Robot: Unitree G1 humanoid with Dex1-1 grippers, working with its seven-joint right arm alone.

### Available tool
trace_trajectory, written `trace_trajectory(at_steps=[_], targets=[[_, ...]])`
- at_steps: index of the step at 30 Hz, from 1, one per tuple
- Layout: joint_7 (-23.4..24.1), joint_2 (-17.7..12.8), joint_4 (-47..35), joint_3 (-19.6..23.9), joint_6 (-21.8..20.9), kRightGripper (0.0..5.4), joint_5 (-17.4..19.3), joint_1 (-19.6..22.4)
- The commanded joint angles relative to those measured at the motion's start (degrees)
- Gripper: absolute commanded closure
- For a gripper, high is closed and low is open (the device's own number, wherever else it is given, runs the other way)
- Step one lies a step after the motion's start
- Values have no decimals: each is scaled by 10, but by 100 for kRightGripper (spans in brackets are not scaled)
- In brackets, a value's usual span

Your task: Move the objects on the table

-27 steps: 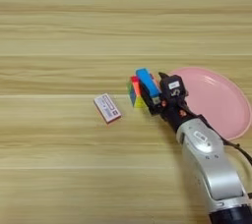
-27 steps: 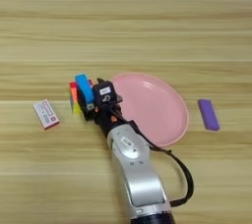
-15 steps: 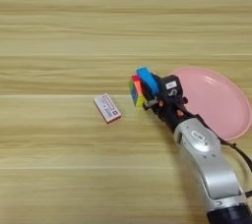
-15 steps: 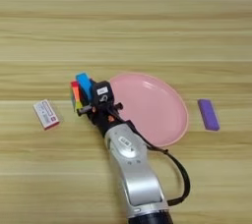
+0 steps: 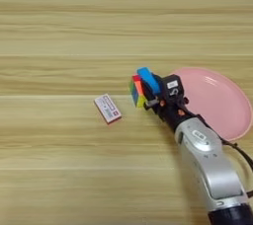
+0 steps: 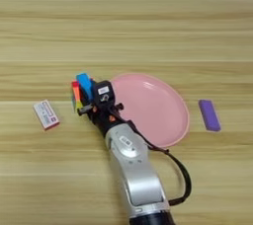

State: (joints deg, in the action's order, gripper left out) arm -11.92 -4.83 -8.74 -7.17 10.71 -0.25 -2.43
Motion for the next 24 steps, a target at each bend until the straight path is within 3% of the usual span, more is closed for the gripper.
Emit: trace_trajectory(at_steps=[1, 15, 24], targets=[[3, -3, -35, 7, 1, 400, 4, 13], [9, -10, -74, 37, 15, 400, 7, 10], [10, -28, -70, 86, 15, 400, 17, 9]])
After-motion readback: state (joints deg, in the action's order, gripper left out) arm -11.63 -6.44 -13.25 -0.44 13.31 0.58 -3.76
